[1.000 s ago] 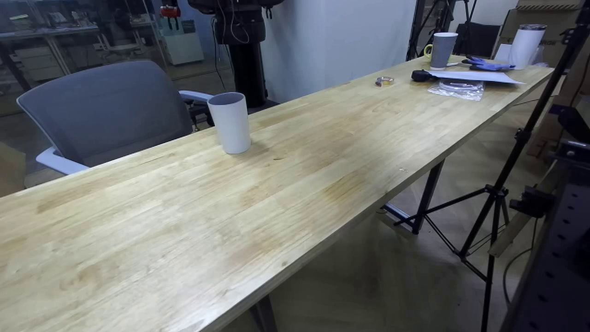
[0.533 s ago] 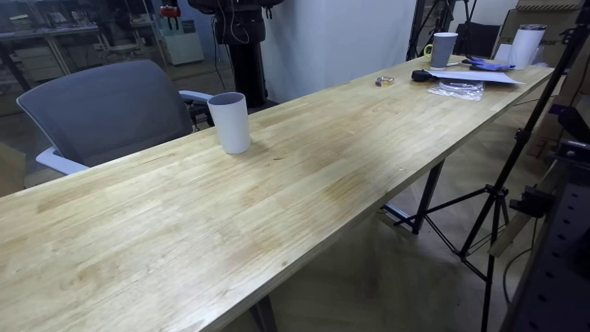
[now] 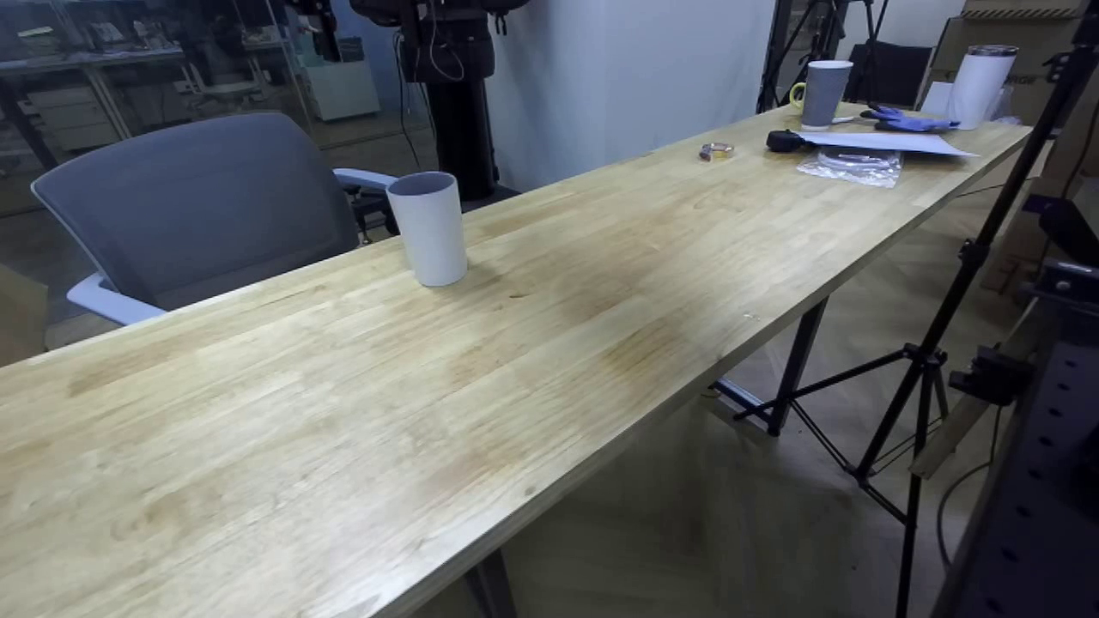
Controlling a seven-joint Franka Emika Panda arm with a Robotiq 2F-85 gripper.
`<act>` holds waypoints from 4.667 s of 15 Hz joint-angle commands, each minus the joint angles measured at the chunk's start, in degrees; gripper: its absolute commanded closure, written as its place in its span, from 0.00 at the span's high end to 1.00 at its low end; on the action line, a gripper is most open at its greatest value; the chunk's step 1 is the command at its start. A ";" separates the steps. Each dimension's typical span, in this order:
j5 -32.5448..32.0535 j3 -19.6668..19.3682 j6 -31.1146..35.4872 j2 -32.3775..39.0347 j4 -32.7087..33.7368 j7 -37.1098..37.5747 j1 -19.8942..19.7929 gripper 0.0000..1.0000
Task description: Move the cup backwards
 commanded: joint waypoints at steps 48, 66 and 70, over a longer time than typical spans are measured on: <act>-4.25 0.37 7.65 14.71 3.27 -0.32 1.70 1.00; -4.16 1.17 7.98 16.52 3.42 -1.49 1.04 0.19; -3.84 1.38 7.73 16.52 3.61 -1.72 0.67 0.00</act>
